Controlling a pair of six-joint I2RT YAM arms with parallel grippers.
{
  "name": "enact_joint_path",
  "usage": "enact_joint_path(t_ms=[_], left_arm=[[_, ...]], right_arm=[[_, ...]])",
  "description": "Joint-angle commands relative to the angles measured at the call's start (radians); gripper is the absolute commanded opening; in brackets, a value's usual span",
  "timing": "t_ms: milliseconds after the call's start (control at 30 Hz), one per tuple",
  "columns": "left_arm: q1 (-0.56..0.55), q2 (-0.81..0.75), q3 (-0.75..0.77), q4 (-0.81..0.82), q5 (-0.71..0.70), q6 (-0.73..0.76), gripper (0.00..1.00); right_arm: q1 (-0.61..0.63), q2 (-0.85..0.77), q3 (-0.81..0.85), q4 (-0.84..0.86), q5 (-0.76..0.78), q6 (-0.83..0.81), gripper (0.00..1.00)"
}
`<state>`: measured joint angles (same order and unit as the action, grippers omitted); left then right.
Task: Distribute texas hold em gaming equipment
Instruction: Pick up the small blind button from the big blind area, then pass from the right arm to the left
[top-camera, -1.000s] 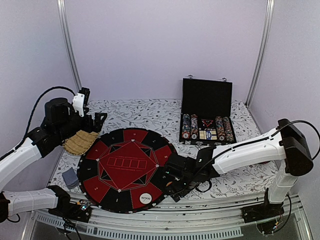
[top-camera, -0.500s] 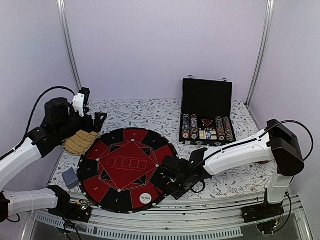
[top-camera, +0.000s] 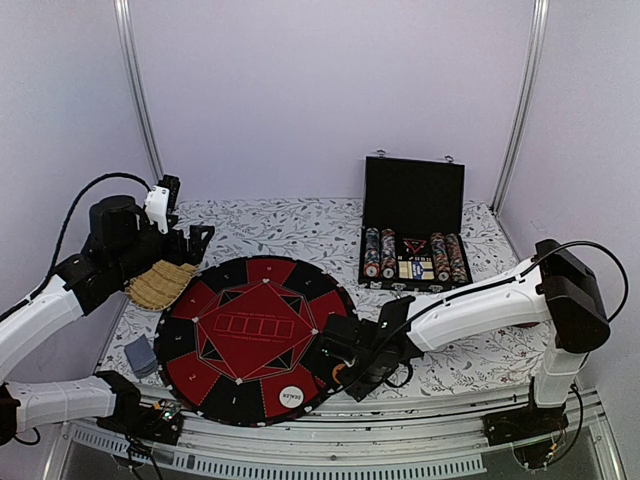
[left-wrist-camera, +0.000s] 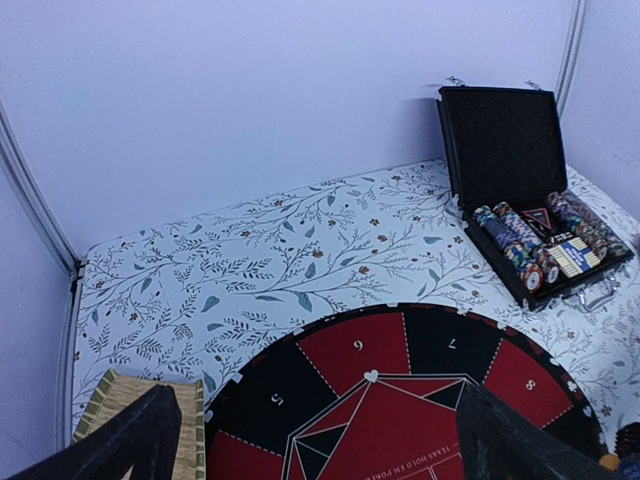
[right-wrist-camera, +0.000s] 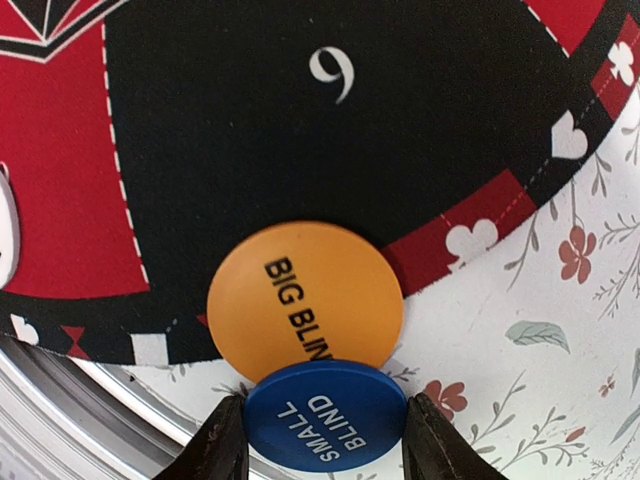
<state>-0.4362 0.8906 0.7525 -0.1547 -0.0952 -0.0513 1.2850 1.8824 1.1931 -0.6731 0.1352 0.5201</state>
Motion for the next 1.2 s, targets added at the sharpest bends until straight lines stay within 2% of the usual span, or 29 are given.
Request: enact_joint_path(t_ms=[0,133,267,333,433,500,600,733,833,967,1067,1167], left_arm=[[0.002,-0.002,-0.015,0.017,0.004,0.016,0.98],[0.002,-0.002,-0.014,0.015,0.007,0.015,0.98],[0.002,0.003,-0.009,0.021,0.070,0.014,0.98],[0.001,0.016,0.008,0.015,0.186,-0.001,0.97],[-0.023,0.061,0.081,-0.046,0.405,-0.094,0.88],[-0.070,0.077,0.114,-0.074,0.525,-0.178,0.79],[-0.179,0.067,0.083,-0.007,0.615,-0.306,0.74],[-0.322,0.040,0.024,0.074,0.575,-0.386,0.75],[-0.408,0.041,0.004,0.077,0.529,-0.368,0.78],[-0.445,0.060,-0.011,0.083,0.456,-0.360,0.80],[-0.445,0.082,-0.009,0.083,0.415,-0.358,0.72],[-0.446,0.094,-0.022,0.104,0.383,-0.367,0.58]], right_arm=[[0.007,-0.064,0.010,-0.044,0.014,0.008,0.34],[0.007,-0.138,0.044,-0.016,0.025,-0.006,0.33],[0.005,-0.219,0.035,0.097,0.056,-0.077,0.33],[0.002,-0.245,0.041,0.181,0.077,-0.139,0.33],[0.001,-0.269,0.046,0.304,0.137,-0.285,0.33],[0.000,-0.288,0.039,0.397,0.162,-0.433,0.33],[0.001,-0.337,-0.008,0.576,0.151,-0.614,0.33],[0.001,-0.359,-0.036,0.727,0.134,-0.838,0.34],[0.000,-0.322,-0.010,0.743,0.155,-0.925,0.34],[0.001,-0.277,0.010,0.732,0.161,-0.962,0.34],[0.001,-0.268,0.010,0.747,0.159,-0.970,0.34],[0.002,-0.261,0.010,0.746,0.159,-0.968,0.34]])
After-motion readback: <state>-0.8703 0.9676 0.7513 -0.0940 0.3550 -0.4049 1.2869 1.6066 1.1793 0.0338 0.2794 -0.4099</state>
